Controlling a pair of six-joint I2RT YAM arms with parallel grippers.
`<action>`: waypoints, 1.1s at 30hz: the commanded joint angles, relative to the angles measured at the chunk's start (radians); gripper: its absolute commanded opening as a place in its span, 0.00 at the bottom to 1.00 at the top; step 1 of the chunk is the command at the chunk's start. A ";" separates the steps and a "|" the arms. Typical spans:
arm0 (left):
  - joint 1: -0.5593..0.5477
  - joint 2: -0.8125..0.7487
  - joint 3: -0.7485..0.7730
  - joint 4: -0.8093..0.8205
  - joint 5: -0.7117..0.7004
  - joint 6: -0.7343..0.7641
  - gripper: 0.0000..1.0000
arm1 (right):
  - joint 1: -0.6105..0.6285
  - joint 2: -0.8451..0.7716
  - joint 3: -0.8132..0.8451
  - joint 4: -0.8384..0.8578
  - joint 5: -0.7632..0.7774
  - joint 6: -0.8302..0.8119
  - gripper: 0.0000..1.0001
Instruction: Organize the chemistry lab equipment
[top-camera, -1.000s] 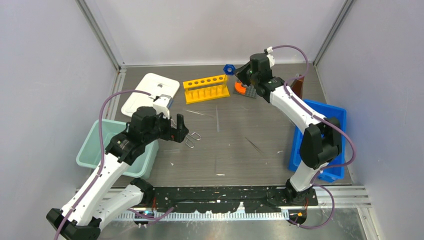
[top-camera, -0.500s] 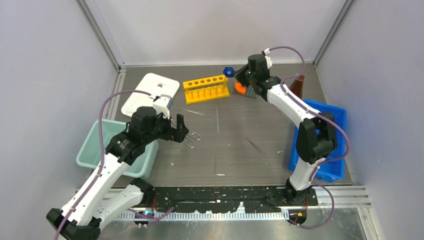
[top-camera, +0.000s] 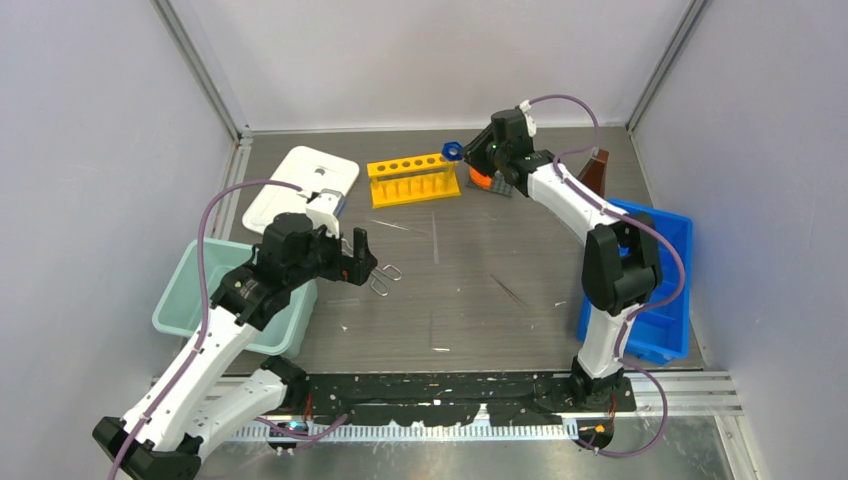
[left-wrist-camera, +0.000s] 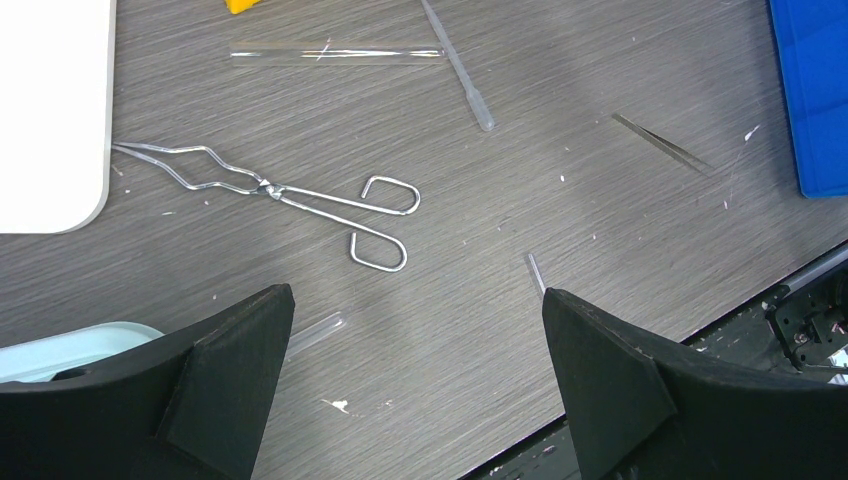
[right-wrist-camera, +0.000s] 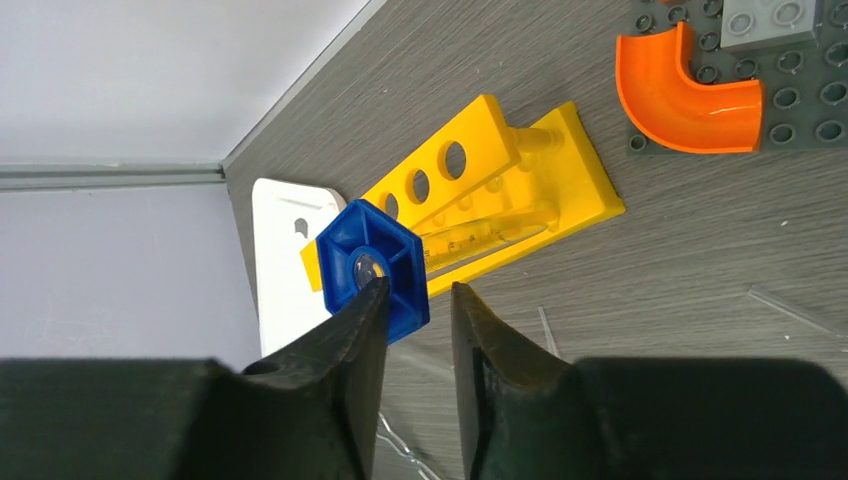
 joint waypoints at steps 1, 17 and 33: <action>-0.005 -0.007 -0.001 0.022 0.003 0.010 1.00 | -0.008 -0.021 0.061 -0.022 -0.023 -0.024 0.40; -0.005 -0.002 -0.006 0.024 0.000 0.010 1.00 | -0.003 -0.455 -0.290 -0.306 -0.071 -0.466 0.49; -0.005 0.023 -0.004 0.022 -0.008 0.014 1.00 | 0.142 -0.631 -0.724 -0.383 -0.043 -0.529 0.44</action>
